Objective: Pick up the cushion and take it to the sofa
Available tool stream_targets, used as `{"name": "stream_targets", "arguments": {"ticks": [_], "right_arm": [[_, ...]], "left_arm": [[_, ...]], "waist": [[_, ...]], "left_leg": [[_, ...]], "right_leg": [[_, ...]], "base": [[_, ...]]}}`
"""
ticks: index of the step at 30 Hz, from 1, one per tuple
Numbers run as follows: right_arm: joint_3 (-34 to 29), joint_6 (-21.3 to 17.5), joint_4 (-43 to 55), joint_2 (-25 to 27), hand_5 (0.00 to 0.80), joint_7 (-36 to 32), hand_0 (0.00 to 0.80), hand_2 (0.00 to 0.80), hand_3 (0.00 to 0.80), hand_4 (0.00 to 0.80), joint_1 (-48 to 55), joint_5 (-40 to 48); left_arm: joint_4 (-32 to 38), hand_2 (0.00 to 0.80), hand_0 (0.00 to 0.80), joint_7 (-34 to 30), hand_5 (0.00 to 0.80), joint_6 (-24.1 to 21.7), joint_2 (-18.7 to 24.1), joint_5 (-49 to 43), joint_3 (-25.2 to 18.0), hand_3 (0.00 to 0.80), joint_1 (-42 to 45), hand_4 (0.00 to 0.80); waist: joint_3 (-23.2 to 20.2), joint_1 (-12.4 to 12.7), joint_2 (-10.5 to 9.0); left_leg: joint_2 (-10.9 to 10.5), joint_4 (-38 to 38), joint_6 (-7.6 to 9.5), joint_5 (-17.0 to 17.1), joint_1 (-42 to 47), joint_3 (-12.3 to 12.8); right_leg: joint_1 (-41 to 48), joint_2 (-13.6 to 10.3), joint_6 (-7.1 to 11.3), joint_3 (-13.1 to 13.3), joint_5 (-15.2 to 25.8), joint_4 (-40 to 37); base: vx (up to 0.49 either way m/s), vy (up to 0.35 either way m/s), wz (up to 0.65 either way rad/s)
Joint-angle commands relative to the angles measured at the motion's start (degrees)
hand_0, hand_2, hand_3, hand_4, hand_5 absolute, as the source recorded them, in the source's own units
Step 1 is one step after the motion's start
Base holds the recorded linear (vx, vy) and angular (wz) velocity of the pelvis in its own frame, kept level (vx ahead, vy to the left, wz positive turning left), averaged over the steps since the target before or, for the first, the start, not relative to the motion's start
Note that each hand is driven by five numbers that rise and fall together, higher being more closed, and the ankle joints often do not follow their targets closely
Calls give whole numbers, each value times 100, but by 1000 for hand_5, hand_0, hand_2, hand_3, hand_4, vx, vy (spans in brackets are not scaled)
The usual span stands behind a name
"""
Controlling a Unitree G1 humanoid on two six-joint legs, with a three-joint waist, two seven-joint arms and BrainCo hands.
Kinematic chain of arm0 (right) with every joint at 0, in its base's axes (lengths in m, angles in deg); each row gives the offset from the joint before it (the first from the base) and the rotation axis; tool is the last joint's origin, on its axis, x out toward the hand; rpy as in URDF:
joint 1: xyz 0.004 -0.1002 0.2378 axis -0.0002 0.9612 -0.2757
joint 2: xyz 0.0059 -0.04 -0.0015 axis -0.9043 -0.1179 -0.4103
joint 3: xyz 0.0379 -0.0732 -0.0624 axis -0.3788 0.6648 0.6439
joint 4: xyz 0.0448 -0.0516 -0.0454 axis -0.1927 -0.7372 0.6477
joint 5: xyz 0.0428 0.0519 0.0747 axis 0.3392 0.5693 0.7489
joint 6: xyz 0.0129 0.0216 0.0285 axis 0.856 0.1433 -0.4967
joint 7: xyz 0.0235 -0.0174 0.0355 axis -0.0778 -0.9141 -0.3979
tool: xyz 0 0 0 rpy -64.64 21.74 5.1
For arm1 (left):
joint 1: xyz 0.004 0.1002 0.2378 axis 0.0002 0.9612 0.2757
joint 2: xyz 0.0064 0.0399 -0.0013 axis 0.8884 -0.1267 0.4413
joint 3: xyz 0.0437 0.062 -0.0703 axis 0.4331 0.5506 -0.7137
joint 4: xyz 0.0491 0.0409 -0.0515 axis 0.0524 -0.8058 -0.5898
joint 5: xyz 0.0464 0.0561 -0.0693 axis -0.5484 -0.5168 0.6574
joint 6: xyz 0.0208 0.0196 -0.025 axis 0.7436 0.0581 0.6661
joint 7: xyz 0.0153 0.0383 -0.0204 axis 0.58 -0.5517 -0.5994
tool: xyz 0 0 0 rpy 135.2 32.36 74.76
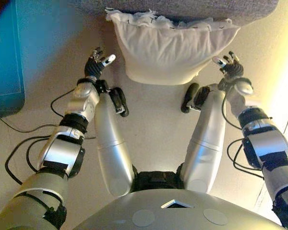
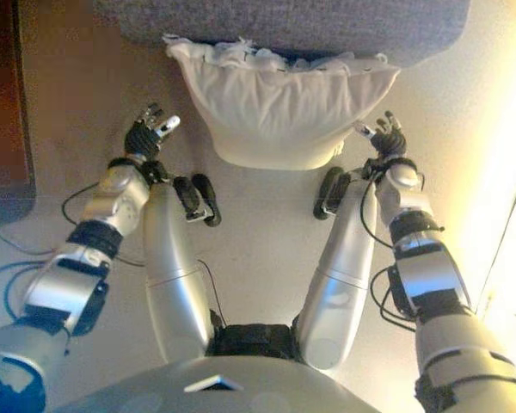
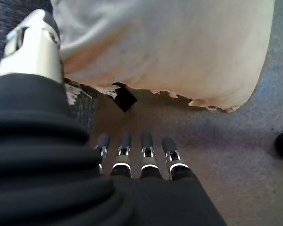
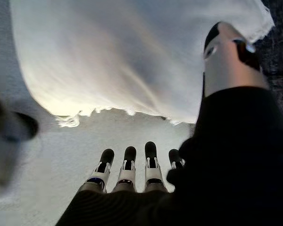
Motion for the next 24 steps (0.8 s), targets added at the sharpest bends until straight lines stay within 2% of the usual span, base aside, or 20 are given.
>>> {"name": "stream_targets", "arguments": {"ticks": [1, 6, 12, 21, 22, 23, 24], "right_arm": [[127, 143, -242, 125, 0, -202, 0, 0, 0, 0, -256, -8], [352, 325, -610, 165, 0, -149, 0, 0, 0, 0, -890, 136], [612, 266, -707, 98, 0, -335, 0, 0, 0, 0, -1410, 163], [1077, 561, -605, -138, 0, -745, 0, 0, 0, 0, -1768, -228], [1157, 627, -585, -184, 486, -907, 486, 486, 486, 486, -1810, -255], [1206, 646, -573, -225, 800, -1044, 800, 800, 800, 800, -1828, -284], [1271, 664, -556, -268, 800, -1132, 800, 800, 800, 800, -1846, -274]], "left_arm": [[-201, 0, 0, -296, 0, 171, 157, 237, 179, 0, -406, 0], [-679, 0, 0, -224, 0, 357, 315, 244, 409, 0, -1098, 0], [-1049, 0, 0, -350, 0, 360, 428, 292, 706, 0, -1759, 0], [-1211, 0, 0, -894, 0, 717, 241, 320, 1052, 0, -2233, 0], [-1200, 129, 129, -998, 129, 747, 197, 258, 1138, 129, -2270, 129], [-1202, 690, 690, -1092, 690, 790, 168, 226, 1197, 690, -2294, 690], [-1213, 800, 800, -1181, 800, 830, 123, 241, 1261, 800, -2326, 800]], "waist": [[-122, -31, 124], [-101, -43, 109], [-17, -45, 70], [-14, -72, -5], [-14, -68, -14], [-14, -65, -23], [-14, -63, -36]], "left_leg": [[164, -210, 134, -18, -79, 197], [240, 85, 142, -117, -335, 179], [288, 393, 124, -245, -591, 92], [272, 775, 132, -475, -791, -18], [259, 870, 131, -528, -826, -51], [258, 937, 135, -567, -844, -67], [261, 1022, 146, -609, -877, -82]], "right_leg": [[143, -114, 188, 352, 212, -379], [-114, -161, 160, 398, 128, -112], [-357, -233, 136, 426, 63, 112], [-550, -244, 95, 489, 4, 289], [-589, -231, 90, 504, -25, 358], [-612, -231, 84, 509, -47, 409], [-644, -228, 73, 511, -83, 489]], "base": [[-5, -18, -4], [0, 0, 0], [-36, -30, 0], [-31, -16, -1], [-52, 3, -2], [-53, 7, -2], [-40, 3, -3]]}}
